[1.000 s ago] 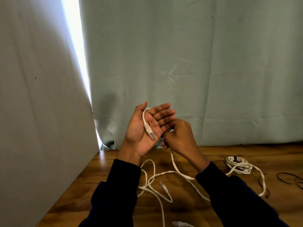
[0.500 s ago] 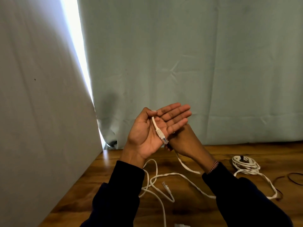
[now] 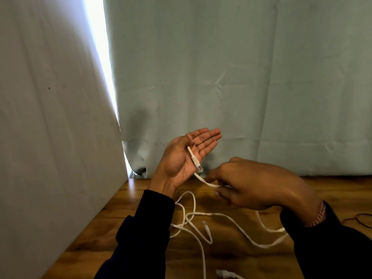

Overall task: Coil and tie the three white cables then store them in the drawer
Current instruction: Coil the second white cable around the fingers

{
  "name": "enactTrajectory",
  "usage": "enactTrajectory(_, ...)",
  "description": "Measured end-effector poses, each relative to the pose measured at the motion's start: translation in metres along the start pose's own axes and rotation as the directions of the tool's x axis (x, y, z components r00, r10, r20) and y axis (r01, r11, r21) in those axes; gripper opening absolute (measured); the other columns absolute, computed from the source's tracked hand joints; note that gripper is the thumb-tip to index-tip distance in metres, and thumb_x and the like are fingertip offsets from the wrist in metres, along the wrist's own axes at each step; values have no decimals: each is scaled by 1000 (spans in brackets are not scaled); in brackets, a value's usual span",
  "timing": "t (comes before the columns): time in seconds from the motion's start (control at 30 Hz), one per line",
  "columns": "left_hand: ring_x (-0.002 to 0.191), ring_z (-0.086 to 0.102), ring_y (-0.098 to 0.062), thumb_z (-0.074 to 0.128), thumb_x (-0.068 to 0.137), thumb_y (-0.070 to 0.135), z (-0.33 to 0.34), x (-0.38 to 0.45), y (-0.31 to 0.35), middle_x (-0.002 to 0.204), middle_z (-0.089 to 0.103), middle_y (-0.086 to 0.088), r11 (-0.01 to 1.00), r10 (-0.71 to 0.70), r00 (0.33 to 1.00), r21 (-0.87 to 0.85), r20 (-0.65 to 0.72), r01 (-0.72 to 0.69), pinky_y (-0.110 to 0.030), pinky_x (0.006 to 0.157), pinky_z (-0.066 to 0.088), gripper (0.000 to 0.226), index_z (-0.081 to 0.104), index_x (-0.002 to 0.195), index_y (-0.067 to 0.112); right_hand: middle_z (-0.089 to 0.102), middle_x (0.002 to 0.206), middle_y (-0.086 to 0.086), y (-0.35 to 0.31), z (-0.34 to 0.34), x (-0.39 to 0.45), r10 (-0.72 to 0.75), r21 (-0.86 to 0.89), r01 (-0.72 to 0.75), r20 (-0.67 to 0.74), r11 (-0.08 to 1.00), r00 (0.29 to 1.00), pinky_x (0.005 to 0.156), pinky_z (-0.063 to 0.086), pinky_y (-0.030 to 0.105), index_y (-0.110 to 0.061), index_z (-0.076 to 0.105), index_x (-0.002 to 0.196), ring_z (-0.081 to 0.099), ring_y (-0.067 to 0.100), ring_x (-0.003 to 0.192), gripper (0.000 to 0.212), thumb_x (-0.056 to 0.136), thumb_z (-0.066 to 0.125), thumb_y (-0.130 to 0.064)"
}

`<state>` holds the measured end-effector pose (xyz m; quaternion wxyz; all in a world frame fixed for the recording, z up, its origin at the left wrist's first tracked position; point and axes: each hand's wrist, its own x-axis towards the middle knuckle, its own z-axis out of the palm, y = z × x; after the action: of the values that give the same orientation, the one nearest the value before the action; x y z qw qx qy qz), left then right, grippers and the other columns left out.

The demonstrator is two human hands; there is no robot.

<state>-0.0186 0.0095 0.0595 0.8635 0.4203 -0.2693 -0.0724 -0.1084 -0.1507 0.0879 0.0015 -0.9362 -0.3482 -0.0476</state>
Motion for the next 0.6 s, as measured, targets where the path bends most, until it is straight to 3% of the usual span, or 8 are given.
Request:
enactTrajectory(0.07, 122, 61, -42, 22, 102, 2, 0, -2, 0, 128, 61, -32, 999, -2, 1000, 50, -25, 4, -43, 107, 48, 40, 45, 133, -10, 59, 83, -17, 0, -5, -6, -21, -19, 19, -104, 1000, 994, 69, 41, 9, -22, 65, 122, 55, -2, 74, 24, 101, 55, -28)
enactTrajectory(0.13, 111, 67, -38, 23, 101, 1, 0, -5, 1, 119, 66, -30, 996, -6, 1000, 89, -23, 8, -42, 101, 53, 39, 47, 129, -10, 65, 88, -17, 2, -9, -8, -58, -12, 57, -270, 998, 961, 66, 41, 8, -25, 69, 116, 58, -3, 75, 21, 98, 59, -26)
enactTrajectory(0.23, 88, 74, -25, 22, 102, -1, 3, -10, 1, 93, 74, -19, 985, -14, 1000, 169, 5, 13, -37, 83, 61, 35, 54, 113, -10, 55, 82, -24, 7, -13, -9, -125, 15, 158, -542, 987, 831, 65, 39, 4, -25, 69, 108, 55, -12, 75, 17, 92, 69, -20)
enactTrajectory(0.33, 80, 73, -25, 26, 103, 3, 7, -12, -3, 87, 72, -18, 983, -53, 997, 178, 59, 42, -38, 80, 61, 43, 67, 97, -3, 66, 98, -7, 16, -11, -2, -158, -17, 201, -683, 980, 713, 74, 45, 12, -18, 63, 114, 58, 2, 86, 25, 91, 69, -12)
enactTrajectory(0.4, 69, 71, -27, 27, 105, 12, 7, -12, -5, 87, 70, -23, 966, -100, 990, 250, 100, 72, -34, 66, 61, 51, 74, 91, 2, 68, 99, 1, 22, -8, 6, -178, -78, 186, -769, 979, 614, 75, 51, 22, -13, 65, 112, 59, 9, 88, 21, 91, 64, -13)
enactTrajectory(0.5, 40, 54, -14, 27, 103, 28, 9, -10, -4, 81, 66, -23, 945, -186, 965, 303, 185, 124, -21, 40, 40, 51, 70, 100, 0, 68, 100, 7, 38, 0, 16, -131, -94, 99, -863, 991, 489, 72, 56, 31, -10, 69, 110, 63, 17, 87, 18, 94, 65, -17)
enactTrajectory(0.6, 28, 35, -3, 29, 101, 50, 12, -9, -4, 68, 63, -16, 948, -251, 938, 256, 239, 189, -16, 33, 22, 65, 67, 98, -2, 67, 97, 8, 54, 11, 26, -67, -51, 49, -905, 997, 421, 67, 56, 35, -12, 73, 110, 65, 19, 83, 22, 96, 64, -26)
